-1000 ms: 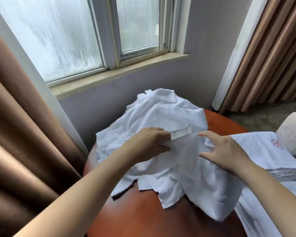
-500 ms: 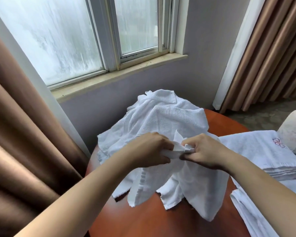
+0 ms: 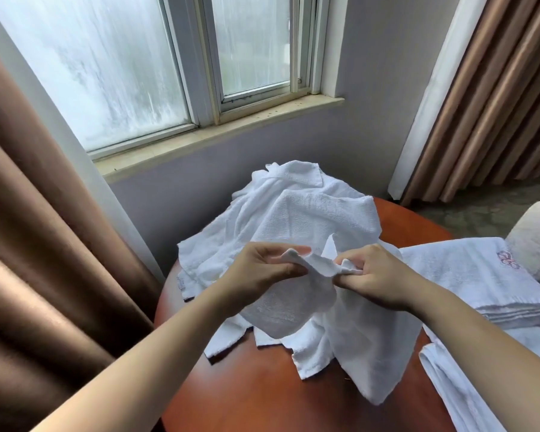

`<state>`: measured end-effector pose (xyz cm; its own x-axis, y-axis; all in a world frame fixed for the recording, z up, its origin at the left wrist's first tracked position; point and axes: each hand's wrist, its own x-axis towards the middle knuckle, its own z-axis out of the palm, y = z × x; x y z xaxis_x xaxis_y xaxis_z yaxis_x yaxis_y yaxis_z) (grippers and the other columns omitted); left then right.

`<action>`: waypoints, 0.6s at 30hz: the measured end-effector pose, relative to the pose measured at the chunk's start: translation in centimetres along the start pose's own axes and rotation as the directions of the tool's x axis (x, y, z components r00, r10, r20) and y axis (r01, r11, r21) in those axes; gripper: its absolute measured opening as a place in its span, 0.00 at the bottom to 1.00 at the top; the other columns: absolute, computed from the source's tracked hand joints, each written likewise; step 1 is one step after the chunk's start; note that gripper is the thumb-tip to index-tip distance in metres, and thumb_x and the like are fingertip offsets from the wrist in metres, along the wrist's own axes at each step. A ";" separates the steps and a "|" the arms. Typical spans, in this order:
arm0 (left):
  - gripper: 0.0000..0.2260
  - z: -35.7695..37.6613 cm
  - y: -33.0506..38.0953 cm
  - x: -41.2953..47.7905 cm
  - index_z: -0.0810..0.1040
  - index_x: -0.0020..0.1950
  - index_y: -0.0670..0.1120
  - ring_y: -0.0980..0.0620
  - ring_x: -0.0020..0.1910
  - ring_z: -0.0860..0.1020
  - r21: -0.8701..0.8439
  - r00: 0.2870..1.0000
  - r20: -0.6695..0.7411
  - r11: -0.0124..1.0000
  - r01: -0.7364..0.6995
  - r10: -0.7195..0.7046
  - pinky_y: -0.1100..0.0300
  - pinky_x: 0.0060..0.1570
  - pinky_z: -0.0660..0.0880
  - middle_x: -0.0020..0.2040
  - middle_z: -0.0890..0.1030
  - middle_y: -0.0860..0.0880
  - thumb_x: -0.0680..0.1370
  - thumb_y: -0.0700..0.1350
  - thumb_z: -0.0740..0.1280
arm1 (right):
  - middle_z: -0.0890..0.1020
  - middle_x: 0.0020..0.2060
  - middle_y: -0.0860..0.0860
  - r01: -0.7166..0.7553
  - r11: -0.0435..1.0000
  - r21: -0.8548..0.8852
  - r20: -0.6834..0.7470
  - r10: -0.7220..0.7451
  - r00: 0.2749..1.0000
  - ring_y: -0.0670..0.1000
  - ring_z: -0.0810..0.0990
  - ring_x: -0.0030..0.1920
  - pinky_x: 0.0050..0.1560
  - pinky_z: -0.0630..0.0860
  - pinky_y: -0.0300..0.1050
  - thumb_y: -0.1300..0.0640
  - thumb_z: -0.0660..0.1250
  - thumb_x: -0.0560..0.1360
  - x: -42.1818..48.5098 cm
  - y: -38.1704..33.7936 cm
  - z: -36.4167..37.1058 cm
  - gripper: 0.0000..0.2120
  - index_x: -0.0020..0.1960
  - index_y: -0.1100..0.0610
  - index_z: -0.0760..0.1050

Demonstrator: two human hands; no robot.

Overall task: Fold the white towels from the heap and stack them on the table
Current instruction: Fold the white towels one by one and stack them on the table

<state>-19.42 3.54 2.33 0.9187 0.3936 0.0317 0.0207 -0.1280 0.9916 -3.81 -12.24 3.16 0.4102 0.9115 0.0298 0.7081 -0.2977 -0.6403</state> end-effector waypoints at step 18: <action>0.02 1.7 -0.4 0.4 0.85 0.43 0.39 0.59 0.40 0.77 0.101 0.982 -0.104 0.984 -0.144 0.155 0.63 0.43 0.72 0.38 0.82 0.51 0.72 0.35 0.74 | 0.66 0.24 0.48 0.061 0.980 0.190 -0.130 -0.037 0.991 0.42 0.63 0.28 0.32 0.62 0.35 0.60 0.69 0.75 -0.4 -0.8 1.0 0.20 0.27 0.56 0.67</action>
<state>-18.38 2.24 1.71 0.8649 0.4615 0.1975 -0.0723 -0.2748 0.9588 -5.13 -12.09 2.88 0.4553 0.8771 0.1529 0.6095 -0.1819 -0.7717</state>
